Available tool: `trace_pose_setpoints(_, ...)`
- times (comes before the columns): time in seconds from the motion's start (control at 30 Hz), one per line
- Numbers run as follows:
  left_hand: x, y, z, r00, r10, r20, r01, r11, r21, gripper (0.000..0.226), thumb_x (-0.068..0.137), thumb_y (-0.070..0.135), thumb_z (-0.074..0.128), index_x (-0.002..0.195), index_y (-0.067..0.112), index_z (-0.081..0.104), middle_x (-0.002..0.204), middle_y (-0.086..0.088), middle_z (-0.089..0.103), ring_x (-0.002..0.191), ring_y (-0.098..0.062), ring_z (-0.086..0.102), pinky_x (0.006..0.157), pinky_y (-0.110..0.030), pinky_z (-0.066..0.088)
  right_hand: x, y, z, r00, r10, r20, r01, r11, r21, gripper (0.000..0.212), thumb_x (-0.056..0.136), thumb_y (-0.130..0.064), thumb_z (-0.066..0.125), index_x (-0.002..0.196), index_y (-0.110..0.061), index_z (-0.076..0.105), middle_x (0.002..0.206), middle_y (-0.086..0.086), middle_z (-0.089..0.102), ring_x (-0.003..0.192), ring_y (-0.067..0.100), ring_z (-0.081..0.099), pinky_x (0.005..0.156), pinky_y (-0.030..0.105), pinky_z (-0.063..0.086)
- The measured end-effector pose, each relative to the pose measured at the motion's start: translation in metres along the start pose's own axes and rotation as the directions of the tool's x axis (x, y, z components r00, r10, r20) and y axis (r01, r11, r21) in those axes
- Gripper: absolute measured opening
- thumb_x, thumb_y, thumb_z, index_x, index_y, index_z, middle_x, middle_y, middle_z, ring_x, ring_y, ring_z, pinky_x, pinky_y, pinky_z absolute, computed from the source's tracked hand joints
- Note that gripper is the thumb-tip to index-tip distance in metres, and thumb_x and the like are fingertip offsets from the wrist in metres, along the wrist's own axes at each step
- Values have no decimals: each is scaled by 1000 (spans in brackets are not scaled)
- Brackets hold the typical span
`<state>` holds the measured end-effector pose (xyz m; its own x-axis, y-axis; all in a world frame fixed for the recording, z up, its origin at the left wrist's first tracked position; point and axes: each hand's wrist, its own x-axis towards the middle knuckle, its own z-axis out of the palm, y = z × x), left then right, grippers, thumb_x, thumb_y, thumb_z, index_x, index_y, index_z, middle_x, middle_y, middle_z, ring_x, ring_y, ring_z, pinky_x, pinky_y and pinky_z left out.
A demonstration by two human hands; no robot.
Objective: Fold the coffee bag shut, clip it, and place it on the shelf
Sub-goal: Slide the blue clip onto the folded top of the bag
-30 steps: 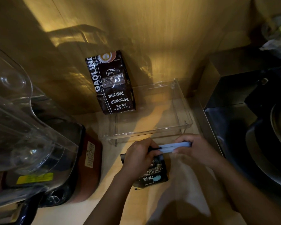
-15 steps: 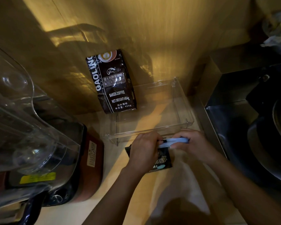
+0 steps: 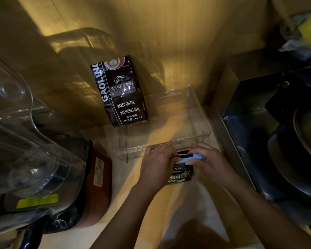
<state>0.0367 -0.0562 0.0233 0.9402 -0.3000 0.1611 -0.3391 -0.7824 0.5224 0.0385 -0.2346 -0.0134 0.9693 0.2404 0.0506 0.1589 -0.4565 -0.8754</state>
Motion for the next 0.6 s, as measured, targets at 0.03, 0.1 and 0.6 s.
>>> trace_pose_setpoints(0.03, -1, -1, -1, 1000, -2, -4, 3, 1000, 12, 8, 79, 17, 64, 76, 20, 57, 80, 0, 65, 82, -17, 55, 79, -26, 27, -1, 0, 1, 1000, -2, -5, 2, 1000, -5, 16, 72, -32, 63, 82, -20, 65, 81, -15, 54, 78, -1, 54, 64, 10, 38)
trace_pose_setpoints(0.1, -3, -2, -1, 1000, -4, -5, 5, 999, 38, 8, 80, 16, 64, 77, 18, 56, 80, -1, 65, 80, -18, 55, 77, -25, 26, -2, -1, 1, 1000, 2, -8, -2, 1000, -3, 18, 72, -30, 63, 85, -18, 66, 83, -15, 54, 80, 0, 54, 66, 12, 39)
trace_pose_setpoints(0.6, -10, 1, 2, 999, 20, -41, -19, 1000, 9, 9, 82, 10, 62, 76, 15, 58, 76, -4, 65, 70, -20, 56, 69, -23, 27, -10, 0, -5, 978, 175, -115, -148, 966, 214, 33, 62, -1, 77, 71, -30, 64, 85, -3, 58, 84, 12, 57, 69, 8, 45)
